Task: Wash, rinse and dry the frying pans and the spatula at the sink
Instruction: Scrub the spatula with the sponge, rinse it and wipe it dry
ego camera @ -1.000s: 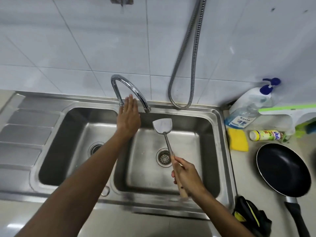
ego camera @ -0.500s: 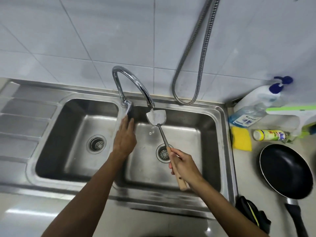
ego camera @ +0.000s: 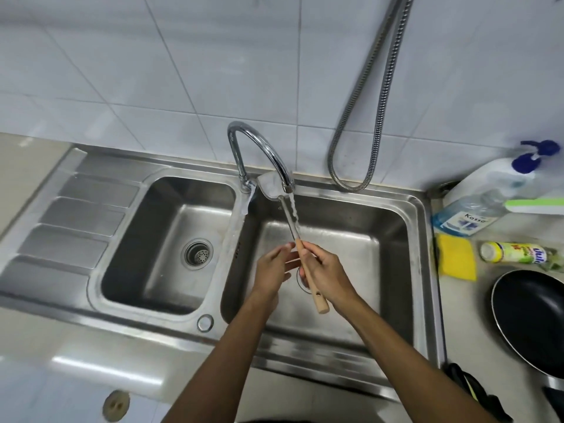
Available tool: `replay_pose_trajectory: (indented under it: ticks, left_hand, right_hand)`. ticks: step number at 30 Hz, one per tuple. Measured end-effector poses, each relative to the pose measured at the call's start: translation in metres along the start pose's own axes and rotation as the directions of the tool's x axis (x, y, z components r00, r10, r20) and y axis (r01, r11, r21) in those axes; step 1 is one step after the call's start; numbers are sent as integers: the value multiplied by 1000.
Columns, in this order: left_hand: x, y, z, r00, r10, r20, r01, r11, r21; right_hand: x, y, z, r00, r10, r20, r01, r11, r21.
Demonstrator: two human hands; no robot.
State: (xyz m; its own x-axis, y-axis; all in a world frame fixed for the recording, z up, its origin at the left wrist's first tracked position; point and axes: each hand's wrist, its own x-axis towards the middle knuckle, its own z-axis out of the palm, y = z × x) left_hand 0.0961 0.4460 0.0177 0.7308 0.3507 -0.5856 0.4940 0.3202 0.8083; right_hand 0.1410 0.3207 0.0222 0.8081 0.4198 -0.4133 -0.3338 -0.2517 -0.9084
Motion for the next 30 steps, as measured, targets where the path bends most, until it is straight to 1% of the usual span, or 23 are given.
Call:
replay_pose_trajectory:
  ticks: [5, 11, 21, 27, 30]
  left_hand:
    - [1, -4, 16, 998, -69, 10, 70, 992, -106]
    - [-8, -19, 32, 993, -116, 29, 118, 986, -116]
    - [-11, -14, 34, 996, -85, 11, 86, 985, -149]
    - [1, 13, 26, 998, -48, -33, 45, 995, -88]
    - [4, 24, 23, 999, -32, -37, 30, 998, -57]
  right_hand:
    - [-10, 6, -9, 1000, 1, -7, -1, 1000, -2]
    - [-30, 20, -29, 1000, 23, -12, -23, 1000, 9]
    - [-30, 12, -31, 999, -31, -12, 30, 999, -44]
    - [-8, -11, -24, 997, -77, 14, 78, 995, -56]
    - [0, -14, -22, 996, -86, 1, 86, 995, -52]
